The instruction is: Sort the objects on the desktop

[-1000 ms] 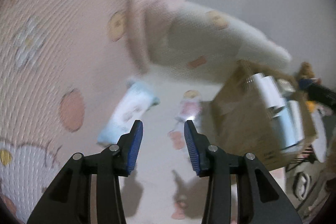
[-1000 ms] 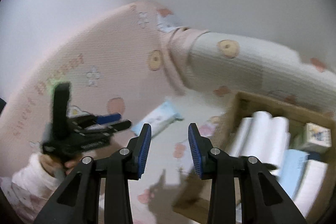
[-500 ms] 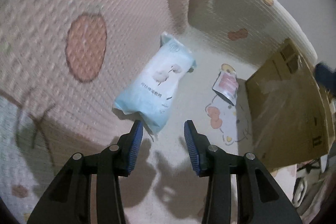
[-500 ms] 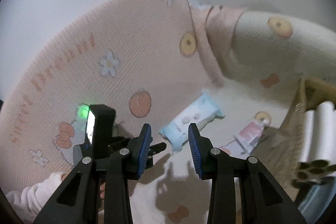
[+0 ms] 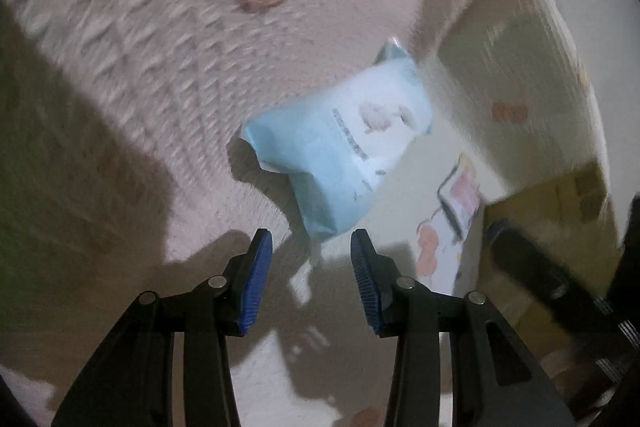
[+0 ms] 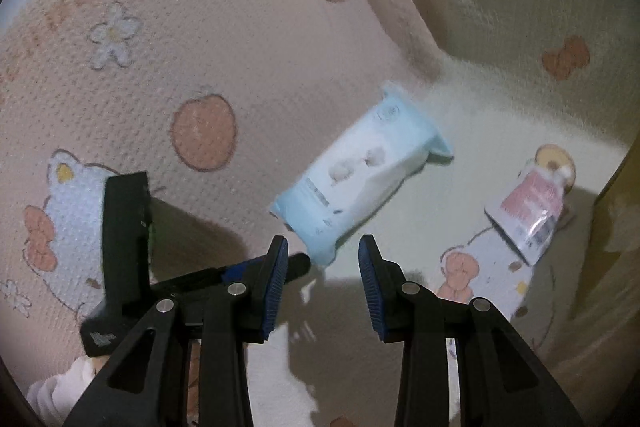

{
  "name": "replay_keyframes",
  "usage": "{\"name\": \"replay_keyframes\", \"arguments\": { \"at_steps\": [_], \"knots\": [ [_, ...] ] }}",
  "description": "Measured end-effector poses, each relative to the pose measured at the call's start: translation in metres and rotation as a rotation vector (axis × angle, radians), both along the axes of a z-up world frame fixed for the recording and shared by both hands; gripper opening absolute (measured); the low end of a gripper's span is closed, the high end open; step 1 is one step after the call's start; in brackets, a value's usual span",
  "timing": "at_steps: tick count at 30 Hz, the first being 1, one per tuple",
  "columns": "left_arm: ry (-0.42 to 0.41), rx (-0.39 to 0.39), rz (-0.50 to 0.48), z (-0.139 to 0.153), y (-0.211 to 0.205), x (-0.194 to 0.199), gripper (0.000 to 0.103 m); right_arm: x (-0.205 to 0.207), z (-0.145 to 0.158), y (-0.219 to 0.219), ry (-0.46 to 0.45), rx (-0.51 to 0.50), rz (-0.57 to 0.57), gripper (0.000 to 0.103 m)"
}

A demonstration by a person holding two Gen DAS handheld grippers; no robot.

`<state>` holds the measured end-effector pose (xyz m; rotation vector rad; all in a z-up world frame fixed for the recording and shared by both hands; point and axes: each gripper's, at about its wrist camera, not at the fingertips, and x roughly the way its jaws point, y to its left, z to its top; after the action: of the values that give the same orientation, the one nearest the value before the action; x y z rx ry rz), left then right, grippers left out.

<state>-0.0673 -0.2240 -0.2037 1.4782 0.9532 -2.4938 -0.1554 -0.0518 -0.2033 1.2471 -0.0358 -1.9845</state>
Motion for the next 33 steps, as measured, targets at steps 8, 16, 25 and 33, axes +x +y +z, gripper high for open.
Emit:
{"name": "replay_keyframes", "arguments": {
  "at_steps": [8,16,25,33],
  "knots": [
    [0.066,0.065,0.157,-0.004,0.003,-0.007,0.045,-0.033,-0.024,0.006,-0.089,-0.067,-0.111,0.033],
    [0.067,0.045,0.279,-0.010,0.008,-0.017,0.045,-0.051,-0.037,0.003,-0.124,-0.086,-0.169,0.033],
    [0.089,0.060,0.261,-0.011,0.009,-0.002,0.009,-0.056,-0.050,0.010,-0.183,-0.117,-0.203,0.033],
    [0.082,0.155,0.238,-0.012,0.012,0.023,0.004,-0.046,-0.062,0.002,-0.259,-0.171,-0.218,0.033]
  ]
}}
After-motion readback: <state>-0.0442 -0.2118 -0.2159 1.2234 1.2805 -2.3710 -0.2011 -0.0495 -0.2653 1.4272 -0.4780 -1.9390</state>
